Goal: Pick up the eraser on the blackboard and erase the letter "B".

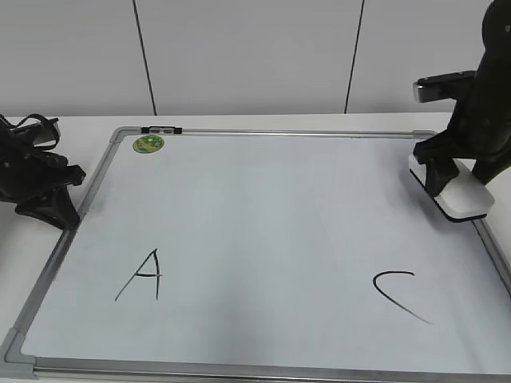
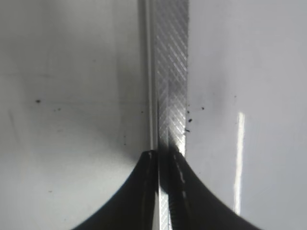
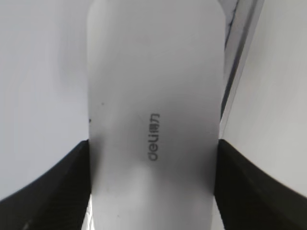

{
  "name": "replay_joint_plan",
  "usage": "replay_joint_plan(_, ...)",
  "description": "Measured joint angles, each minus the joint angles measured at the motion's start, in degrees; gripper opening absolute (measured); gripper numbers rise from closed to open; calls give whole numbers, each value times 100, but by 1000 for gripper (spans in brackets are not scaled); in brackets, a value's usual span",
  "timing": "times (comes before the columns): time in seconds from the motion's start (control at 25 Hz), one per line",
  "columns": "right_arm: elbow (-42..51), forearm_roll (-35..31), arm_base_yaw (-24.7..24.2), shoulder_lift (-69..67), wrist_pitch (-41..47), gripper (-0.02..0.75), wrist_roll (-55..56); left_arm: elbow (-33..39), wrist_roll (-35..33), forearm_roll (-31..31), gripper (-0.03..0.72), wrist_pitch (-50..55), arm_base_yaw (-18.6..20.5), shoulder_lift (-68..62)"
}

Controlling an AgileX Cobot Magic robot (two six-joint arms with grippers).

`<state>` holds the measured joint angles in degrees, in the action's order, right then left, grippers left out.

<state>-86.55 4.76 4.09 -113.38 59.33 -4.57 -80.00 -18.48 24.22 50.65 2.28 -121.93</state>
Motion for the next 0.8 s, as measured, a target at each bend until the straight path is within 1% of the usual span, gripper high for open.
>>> replay_joint_plan(0.32, 549, 72, -104, 0, -673, 524, 892, 0, 52, 21, 35, 0, 66, 0)
replay_joint_plan(0.6, 569, 106, -254, -113, -745, 524, 1193, 0, 108, 25, 35, 0, 79, 0)
replay_joint_plan(0.8, 595, 118, -267, -213, -734, 524, 1227, 0, 122, 25, 39, 0, 79, 0)
